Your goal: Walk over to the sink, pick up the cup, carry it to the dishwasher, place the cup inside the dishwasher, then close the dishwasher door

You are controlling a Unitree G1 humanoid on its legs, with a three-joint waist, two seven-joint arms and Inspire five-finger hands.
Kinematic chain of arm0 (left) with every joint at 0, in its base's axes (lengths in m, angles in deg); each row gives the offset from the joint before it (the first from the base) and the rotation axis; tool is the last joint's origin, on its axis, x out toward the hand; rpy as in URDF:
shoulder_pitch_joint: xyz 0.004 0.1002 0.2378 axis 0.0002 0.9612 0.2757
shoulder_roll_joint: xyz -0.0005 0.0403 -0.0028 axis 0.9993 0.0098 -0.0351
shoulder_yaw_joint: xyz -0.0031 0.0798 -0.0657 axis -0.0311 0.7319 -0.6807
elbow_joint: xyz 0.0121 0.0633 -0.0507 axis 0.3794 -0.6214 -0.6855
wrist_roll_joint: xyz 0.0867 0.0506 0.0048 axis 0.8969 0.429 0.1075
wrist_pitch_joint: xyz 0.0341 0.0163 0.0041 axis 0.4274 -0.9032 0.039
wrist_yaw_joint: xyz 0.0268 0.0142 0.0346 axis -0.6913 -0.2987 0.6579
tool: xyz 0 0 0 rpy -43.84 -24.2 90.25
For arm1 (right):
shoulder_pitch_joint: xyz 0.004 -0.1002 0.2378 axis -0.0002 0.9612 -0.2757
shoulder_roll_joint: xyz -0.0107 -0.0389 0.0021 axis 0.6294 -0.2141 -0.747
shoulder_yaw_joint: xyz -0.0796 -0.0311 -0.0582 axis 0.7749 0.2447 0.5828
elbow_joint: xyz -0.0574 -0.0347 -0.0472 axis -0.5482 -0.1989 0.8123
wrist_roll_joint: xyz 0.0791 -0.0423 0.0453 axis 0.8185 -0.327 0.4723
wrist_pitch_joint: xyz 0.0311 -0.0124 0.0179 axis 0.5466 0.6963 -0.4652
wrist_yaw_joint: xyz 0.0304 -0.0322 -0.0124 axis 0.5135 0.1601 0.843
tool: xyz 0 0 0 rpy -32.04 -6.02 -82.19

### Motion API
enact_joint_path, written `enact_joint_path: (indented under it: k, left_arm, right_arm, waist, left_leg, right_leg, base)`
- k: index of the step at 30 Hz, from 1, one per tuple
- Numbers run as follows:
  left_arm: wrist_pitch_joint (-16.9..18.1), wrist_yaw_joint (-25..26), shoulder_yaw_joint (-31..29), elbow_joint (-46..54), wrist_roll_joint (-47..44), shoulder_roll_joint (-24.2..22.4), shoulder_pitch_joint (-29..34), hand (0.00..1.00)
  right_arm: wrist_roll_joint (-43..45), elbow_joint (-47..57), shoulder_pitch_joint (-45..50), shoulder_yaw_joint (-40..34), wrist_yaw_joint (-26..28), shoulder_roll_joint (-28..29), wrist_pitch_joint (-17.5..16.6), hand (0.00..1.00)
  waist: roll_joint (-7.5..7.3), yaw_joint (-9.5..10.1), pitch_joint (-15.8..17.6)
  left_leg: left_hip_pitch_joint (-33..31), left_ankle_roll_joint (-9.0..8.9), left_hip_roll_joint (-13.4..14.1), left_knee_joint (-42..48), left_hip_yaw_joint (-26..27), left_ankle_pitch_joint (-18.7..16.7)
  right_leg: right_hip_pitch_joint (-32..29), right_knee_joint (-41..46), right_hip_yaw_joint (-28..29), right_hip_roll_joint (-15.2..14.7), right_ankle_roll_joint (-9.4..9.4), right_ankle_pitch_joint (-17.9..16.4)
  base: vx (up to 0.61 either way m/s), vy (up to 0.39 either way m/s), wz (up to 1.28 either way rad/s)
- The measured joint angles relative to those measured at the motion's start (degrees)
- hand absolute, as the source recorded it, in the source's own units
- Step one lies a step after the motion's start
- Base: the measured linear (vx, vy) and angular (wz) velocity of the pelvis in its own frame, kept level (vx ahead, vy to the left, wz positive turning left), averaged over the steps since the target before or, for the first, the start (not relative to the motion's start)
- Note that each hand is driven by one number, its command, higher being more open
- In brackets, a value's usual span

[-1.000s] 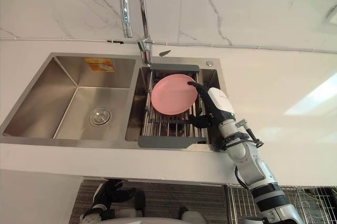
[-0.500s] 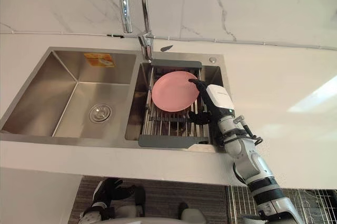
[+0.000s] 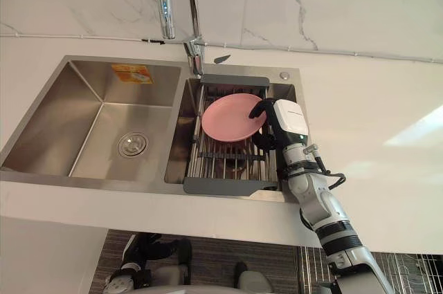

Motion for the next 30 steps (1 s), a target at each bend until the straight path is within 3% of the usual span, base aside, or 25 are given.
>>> enact_joint_path:
  k: [9,15,22,30]
  left_arm:
    - [-0.1,0.0,0.0,0.0,0.0,0.0,-0.1,0.9]
    - [-0.4,0.0,-0.8,0.2,0.0,-0.6,0.0,0.9]
    - [-1.7,0.3,-1.6,0.6,-0.8,-1.0,0.3,0.9]
    - [-2.1,1.0,-1.5,0.6,-1.8,-1.0,0.7,0.9]
  right_arm:
    - [0.0,1.4,0.6,-0.6,0.0,0.1,-0.2,0.3]
    - [0.1,12.6,6.0,-3.8,0.3,0.1,-0.9,0.3]
    - [0.6,24.3,10.0,-7.6,0.3,0.1,-4.2,0.3]
    - [2.4,27.1,15.2,-8.6,0.7,0.4,-5.2,0.3]
  waist:
    - [0.18,-0.02,0.1]
    - [0.43,-0.27,0.3]
    - [0.42,-0.47,0.2]
    - [0.41,-1.03,0.2]
  left_leg:
    - [0.1,-0.02,0.0,0.0,0.0,0.0]
    - [0.4,-0.05,0.4,0.0,0.0,0.0]
    - [1.8,-0.19,0.7,0.0,1.1,-0.1]
    - [3.1,-0.27,0.9,0.0,1.4,0.0]
  right_leg:
    - [0.1,0.4,0.3,0.0,0.0,0.0]
    - [0.1,0.5,0.3,0.1,-0.05,0.0]
    - [0.8,0.7,1.4,0.3,-0.1,0.0]
    - [1.9,0.8,1.7,0.4,-0.12,0.0]
  base:
    - [0.0,0.0,0.0]
    - [0.0,0.0,0.0]
    - [-0.02,-0.007,-0.07]
    - [-0.02,-0.003,-0.03]
